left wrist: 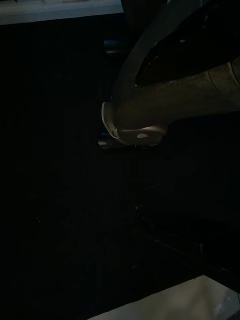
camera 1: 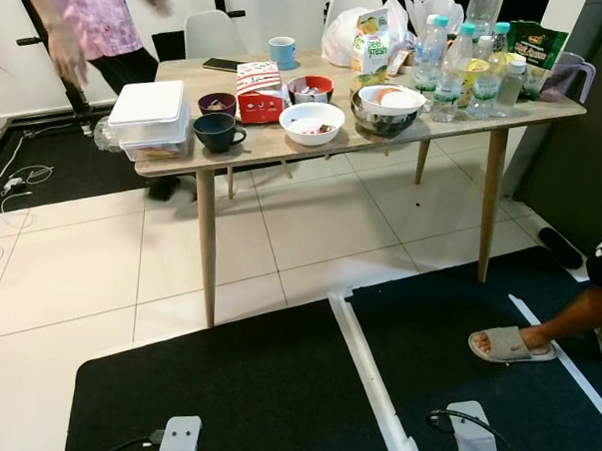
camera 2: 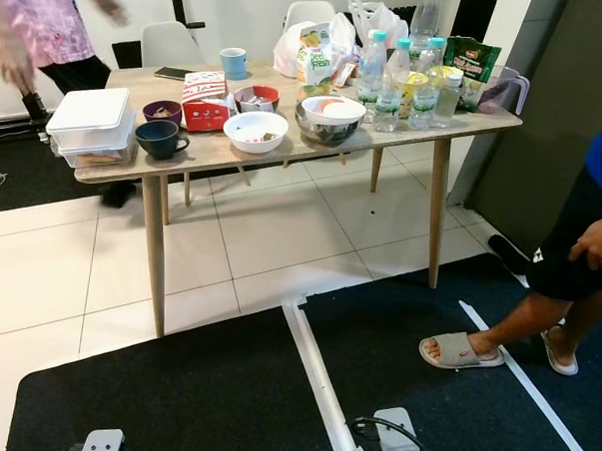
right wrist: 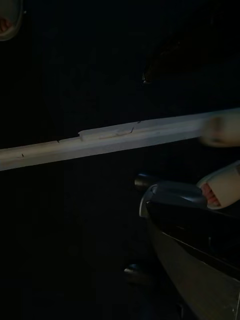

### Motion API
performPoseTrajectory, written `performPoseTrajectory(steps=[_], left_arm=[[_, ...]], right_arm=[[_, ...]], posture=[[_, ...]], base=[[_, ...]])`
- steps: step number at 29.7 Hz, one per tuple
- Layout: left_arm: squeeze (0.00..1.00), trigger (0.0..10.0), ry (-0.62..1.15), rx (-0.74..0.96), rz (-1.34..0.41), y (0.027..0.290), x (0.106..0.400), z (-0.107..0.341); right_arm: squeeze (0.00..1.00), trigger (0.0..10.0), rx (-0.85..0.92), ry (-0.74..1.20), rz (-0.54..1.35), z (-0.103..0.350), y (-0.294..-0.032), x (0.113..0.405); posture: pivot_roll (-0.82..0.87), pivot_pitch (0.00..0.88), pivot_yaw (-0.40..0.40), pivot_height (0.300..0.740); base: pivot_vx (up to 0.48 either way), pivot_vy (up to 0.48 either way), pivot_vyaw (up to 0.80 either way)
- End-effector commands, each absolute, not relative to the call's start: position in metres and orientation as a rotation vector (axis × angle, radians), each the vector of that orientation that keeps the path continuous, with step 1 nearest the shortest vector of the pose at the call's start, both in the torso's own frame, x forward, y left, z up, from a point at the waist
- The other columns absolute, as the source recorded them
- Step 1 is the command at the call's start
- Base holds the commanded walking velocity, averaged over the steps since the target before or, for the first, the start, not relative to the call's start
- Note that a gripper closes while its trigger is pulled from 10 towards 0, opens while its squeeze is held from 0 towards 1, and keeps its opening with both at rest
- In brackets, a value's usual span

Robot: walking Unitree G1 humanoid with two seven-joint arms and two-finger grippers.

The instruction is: Restocking fridge

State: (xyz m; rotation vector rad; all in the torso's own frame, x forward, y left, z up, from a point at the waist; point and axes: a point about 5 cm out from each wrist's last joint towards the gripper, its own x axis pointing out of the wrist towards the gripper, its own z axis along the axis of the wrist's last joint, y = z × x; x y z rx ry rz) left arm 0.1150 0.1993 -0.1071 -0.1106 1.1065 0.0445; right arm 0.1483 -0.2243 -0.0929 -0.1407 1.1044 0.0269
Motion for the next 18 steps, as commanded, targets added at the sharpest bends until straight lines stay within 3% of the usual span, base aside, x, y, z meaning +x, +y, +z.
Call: performPoseTrajectory(steps=[1, 7, 12, 18], left_arm=[[0.0, 10.0, 1.119, -0.136, 0.049, 0.198, 0.113, -0.108], [0.0, 10.0, 1.095, -0.177, 0.096, 0.205, 0.115, -0.106], [0.0, 10.0, 1.102, -0.172, 0.083, 0.203, 0.114, -0.107], [0.0, 10.0, 1.038, -0.196, 0.128, 0.211, 0.133, -0.1]], right_arm=[[0.0, 10.0, -0.121, 1.088, -0.002, -0.091, -0.227, 0.151], [0.0, 10.0, -0.108, 1.092, 0.032, -0.092, -0.225, 0.148], [0.0, 10.0, -0.096, 1.106, 0.021, -0.094, -0.227, 0.143], [0.0, 10.0, -0.121, 1.128, 0.059, -0.095, -0.224, 0.143]], posture=[[-0.04, 0.0, 0.021, 0.74], [-0.06, 0.0, 0.04, 0.74], [-0.07, 0.0, 0.052, 0.74], [-0.02, 0.0, 0.022, 0.74]], base=[[0.0, 0.0, 0.0], [0.0, 0.0, 0.0], [0.0, 0.0, 0.79], [0.0, 0.0, 0.78]])
